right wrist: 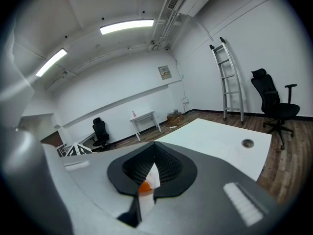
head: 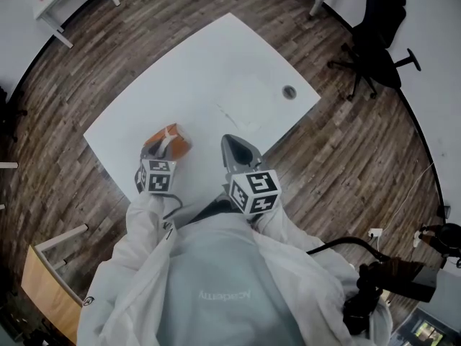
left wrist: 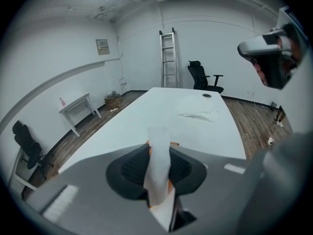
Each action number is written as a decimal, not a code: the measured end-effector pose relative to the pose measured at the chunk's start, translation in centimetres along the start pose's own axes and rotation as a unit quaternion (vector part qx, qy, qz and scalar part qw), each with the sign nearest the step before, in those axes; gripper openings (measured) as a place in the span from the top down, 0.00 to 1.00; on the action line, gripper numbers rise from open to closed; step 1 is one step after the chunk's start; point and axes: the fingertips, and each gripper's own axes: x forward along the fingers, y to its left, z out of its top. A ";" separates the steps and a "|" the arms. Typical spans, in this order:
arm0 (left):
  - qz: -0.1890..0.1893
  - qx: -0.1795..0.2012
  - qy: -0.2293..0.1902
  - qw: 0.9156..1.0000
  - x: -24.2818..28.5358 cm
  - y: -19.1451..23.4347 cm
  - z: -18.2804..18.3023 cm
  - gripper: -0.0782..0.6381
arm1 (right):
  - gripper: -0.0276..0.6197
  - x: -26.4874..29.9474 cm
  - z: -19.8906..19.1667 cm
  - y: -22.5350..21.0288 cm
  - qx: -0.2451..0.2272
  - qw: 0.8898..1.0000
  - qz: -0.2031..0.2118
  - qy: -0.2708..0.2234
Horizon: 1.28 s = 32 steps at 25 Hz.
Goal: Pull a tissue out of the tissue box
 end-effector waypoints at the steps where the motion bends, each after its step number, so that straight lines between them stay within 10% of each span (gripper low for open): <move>1: 0.001 0.000 0.000 1.000 0.0 0.0 0.0 0.79 | 0.96 0.0 0.0 0.0 0.000 1.000 0.001 0.001; 32: 0.003 0.010 -0.001 1.000 -1.7 -1.0 -0.2 0.88 | 0.96 3.6 -6.2 2.2 -0.012 0.997 0.040 0.069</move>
